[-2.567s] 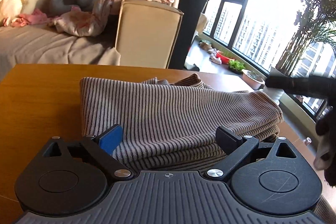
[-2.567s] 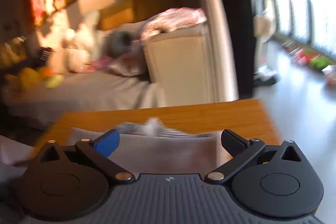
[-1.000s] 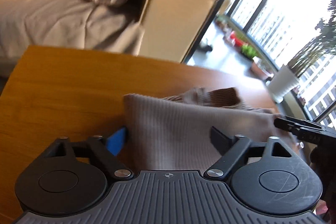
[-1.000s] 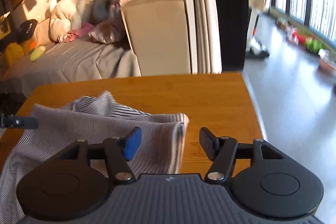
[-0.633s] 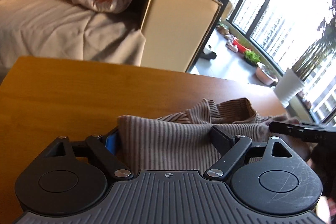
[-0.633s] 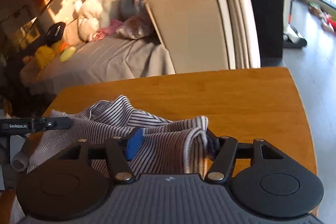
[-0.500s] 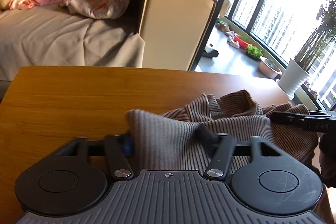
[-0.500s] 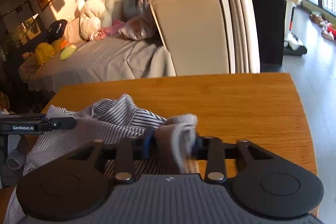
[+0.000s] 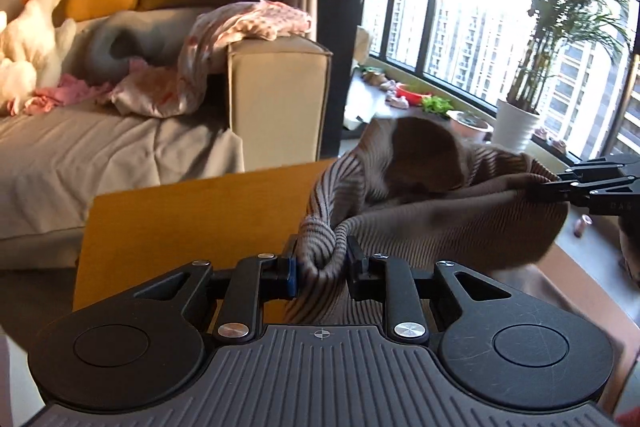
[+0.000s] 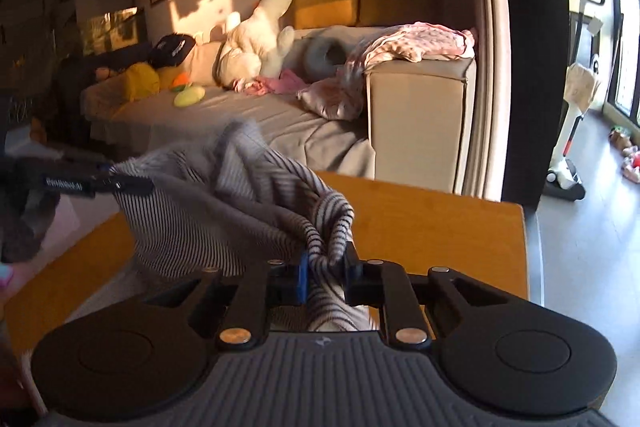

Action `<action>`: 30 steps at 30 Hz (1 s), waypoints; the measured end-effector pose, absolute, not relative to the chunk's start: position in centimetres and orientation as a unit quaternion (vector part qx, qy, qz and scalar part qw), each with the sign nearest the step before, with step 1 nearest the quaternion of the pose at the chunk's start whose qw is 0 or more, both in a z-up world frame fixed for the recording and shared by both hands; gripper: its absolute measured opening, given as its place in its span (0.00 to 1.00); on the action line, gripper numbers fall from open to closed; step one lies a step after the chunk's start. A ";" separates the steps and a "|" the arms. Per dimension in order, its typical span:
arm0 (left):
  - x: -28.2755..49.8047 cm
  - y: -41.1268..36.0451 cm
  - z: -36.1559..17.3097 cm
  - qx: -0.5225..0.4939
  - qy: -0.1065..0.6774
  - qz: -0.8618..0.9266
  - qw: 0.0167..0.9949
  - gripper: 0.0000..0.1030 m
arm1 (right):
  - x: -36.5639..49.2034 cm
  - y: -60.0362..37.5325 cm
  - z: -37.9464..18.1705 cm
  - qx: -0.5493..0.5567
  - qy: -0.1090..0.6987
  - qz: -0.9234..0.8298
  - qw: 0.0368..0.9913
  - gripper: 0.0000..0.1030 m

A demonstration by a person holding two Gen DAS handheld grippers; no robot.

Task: Fold clothes
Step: 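Lift and fold the held edge over the sweater with the right gripper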

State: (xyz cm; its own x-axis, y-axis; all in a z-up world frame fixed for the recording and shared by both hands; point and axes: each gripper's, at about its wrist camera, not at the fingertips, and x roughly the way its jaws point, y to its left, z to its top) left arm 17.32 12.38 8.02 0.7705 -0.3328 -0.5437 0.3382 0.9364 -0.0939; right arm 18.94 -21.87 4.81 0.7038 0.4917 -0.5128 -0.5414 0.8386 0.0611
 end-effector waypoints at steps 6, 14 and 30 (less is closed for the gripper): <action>12.2 11.8 6.4 0.026 0.305 -0.187 0.933 0.26 | 14.0 -21.9 2.8 -0.069 0.288 0.267 0.917 0.15; 6.8 11.3 4.3 0.049 0.340 -0.184 0.921 0.47 | 9.1 -25.1 1.4 -0.066 0.296 0.215 0.928 0.17; 4.1 9.6 5.1 -0.010 0.341 -0.195 0.920 0.82 | 10.4 -30.2 -4.2 0.421 0.376 0.242 0.789 0.65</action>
